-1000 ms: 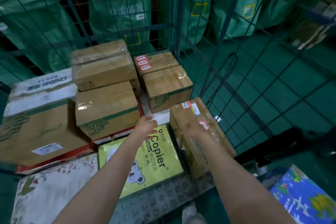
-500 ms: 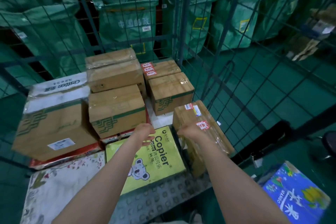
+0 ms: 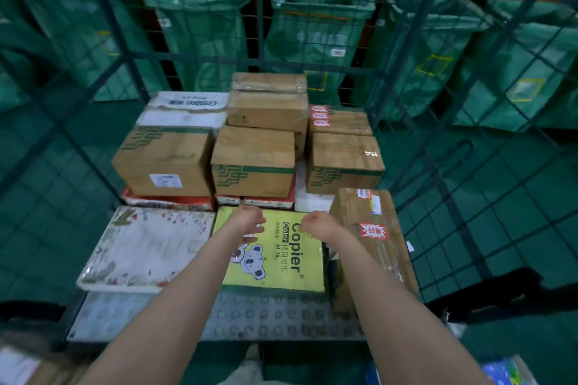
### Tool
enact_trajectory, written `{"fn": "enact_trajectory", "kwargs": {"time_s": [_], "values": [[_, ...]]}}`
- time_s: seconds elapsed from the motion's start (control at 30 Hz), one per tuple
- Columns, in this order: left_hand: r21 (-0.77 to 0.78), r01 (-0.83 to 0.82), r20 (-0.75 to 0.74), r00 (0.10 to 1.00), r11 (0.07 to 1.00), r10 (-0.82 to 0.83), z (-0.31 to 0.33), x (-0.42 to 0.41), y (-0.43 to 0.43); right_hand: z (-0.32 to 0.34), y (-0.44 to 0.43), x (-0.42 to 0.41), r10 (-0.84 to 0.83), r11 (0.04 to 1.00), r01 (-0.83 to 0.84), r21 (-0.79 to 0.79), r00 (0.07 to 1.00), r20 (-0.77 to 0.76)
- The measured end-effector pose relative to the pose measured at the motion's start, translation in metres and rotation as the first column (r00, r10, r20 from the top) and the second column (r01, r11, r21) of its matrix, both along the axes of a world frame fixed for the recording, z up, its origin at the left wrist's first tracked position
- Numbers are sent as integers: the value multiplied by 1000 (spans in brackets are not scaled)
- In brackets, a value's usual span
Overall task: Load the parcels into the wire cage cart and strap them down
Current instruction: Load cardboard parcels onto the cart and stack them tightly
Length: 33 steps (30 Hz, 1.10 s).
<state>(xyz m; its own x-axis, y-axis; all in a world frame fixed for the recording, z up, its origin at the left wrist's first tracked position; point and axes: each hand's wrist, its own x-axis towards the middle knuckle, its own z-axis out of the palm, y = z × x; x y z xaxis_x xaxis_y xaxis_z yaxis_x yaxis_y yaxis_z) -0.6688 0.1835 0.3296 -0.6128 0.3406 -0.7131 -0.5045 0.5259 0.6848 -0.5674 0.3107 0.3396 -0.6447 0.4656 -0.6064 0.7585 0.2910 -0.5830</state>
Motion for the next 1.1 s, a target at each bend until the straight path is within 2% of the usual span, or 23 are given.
{"fn": "enact_trajectory", "kwargs": {"time_s": [0.23, 0.43, 0.57, 0.73, 1.0, 1.1], "values": [[-10, -210, 30, 977, 978, 210, -12, 47, -64, -6, -36, 19, 182, 982, -180, -53, 982, 46], [3, -390, 49, 920, 921, 390, -11, 75, -114, -3, -76, 18, 372, 927, -369, -66, 927, 41], [-2, -464, 38, 885, 886, 464, -4, 83, -147, 3, -104, 13, 429, 902, -424, -75, 902, 53], [8, -544, 51, 838, 839, 543, -11, 96, -196, 5, -153, 4, 552, 834, -548, -67, 830, 79], [-75, -716, 85, 688, 694, 720, -31, 117, -314, -26, -275, -16, 720, 694, -717, -59, 692, 54], [-116, -759, 89, 634, 640, 768, -43, 123, -369, -38, -334, -19, 789, 614, -786, -75, 607, 98]]}}
